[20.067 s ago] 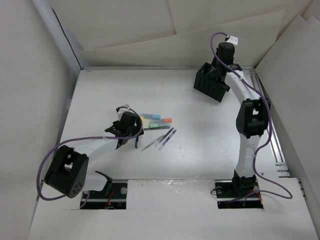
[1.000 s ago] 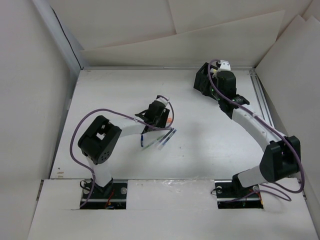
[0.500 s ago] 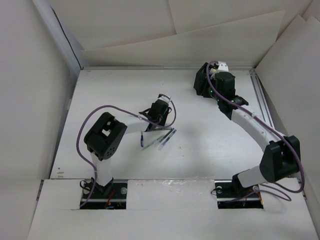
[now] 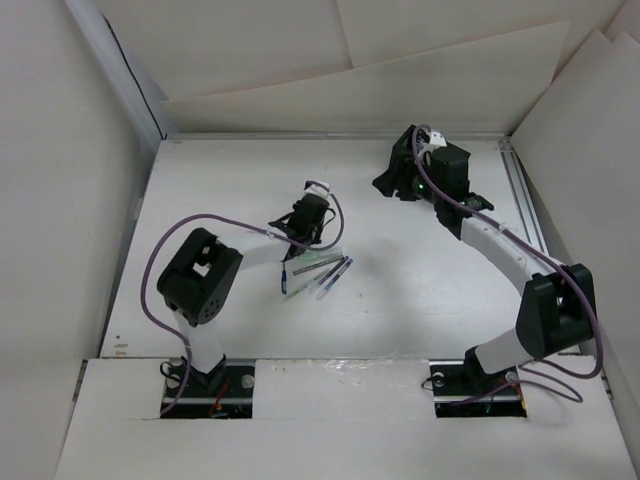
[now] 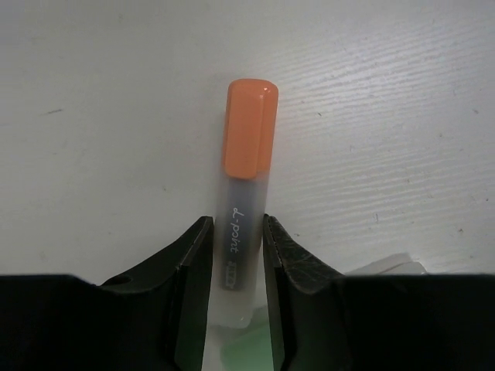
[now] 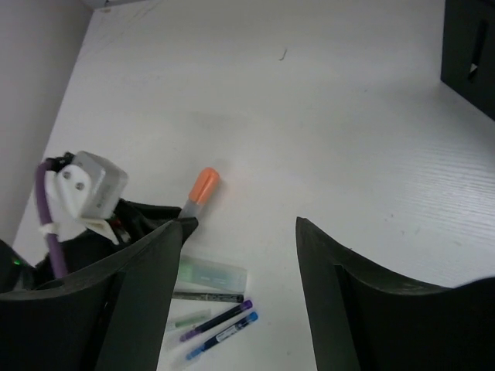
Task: Sort the stationery into containers
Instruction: Pick up the pen from the center of the board, then place the pen in the storage box.
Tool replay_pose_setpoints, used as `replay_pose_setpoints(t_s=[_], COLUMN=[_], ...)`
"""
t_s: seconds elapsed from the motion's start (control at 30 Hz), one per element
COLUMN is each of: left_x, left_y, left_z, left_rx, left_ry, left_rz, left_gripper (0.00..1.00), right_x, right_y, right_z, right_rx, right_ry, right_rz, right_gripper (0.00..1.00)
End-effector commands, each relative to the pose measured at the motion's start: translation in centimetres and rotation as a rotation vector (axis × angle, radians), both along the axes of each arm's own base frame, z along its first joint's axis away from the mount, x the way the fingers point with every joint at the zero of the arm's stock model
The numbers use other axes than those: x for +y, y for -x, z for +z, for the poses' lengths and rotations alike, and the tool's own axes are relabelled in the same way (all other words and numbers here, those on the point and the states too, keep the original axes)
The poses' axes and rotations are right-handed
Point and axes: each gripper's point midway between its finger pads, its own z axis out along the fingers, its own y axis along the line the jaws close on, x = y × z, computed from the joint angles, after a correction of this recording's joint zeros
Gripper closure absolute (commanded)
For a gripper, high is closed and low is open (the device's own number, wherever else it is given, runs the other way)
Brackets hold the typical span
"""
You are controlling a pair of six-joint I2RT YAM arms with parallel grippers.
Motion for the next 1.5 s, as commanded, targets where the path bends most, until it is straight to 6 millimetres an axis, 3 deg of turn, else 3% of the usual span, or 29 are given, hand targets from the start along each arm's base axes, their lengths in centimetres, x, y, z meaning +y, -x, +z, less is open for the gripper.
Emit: replay_pose_setpoints(t_s=[0.0,0.1,0.13,0.17,0.23,0.3,0.37,0.47,0.8,0.93,1.07,1.2,1.27,1.47], left_x=[0.4,-0.3,-0.4,-0.5,-1.6,-2.7,-3.6,-4.2,-5.3,-5.4,-5.6,-5.6,-5.6,-5.7], left_y=[-1.4,-0.6,-0.3,0.4,1.4,3.0,3.9,5.4,6.5,6.7,6.7,6.6,6.6,6.5], left_z=[7.6,9.4,11.0,10.7,12.4,11.9,13.2,13.2,14.8,14.8,14.6,14.3,14.3,14.1], left_rx=[-0.166,-0.192,-0.222,-0.213,-0.236,-0.204,-0.219,-0.210,-0.232,-0.228,-0.226,-0.218,-0.218,-0.218], left_ry=[0.148,0.231,0.269,0.282,0.365,0.424,0.498,0.548,0.590,0.593,0.597,0.592,0.592,0.592], left_rz=[0.053,0.018,0.001,-0.022,-0.087,-0.171,-0.220,-0.285,-0.350,-0.358,-0.367,-0.365,-0.365,-0.365], left_gripper=[0.93,0.93,0.93,0.93,0.93,0.93,0.93,0.91,0.90,0.90,0.90,0.90,0.90,0.88], right_x=[1.4,2.3,2.7,3.1,4.0,4.5,5.2,6.6,10.0,10.7,11.5,11.6,12.0,11.9], right_y=[0.1,0.2,0.4,0.5,1.0,1.2,1.5,2.2,2.7,3.0,3.3,3.3,3.5,3.4], right_z=[2.0,1.9,1.9,1.3,1.9,2.4,2.1,2.1,0.6,0.1,-0.8,-0.7,-1.2,-1.2], right_rx=[-0.046,-0.030,-0.025,0.000,-0.004,-0.014,-0.002,0.017,0.068,0.077,0.100,0.106,0.117,0.115], right_ry=[-0.100,-0.140,-0.156,-0.169,-0.200,-0.232,-0.254,-0.272,-0.283,-0.276,-0.273,-0.279,-0.277,-0.275], right_rz=[0.098,0.165,0.187,0.207,0.272,0.303,0.352,0.413,0.481,0.484,0.499,0.497,0.504,0.495], right_gripper=[0.33,0.32,0.31,0.29,0.28,0.27,0.25,0.21,0.16,0.24,0.37,0.58,0.60,0.80])
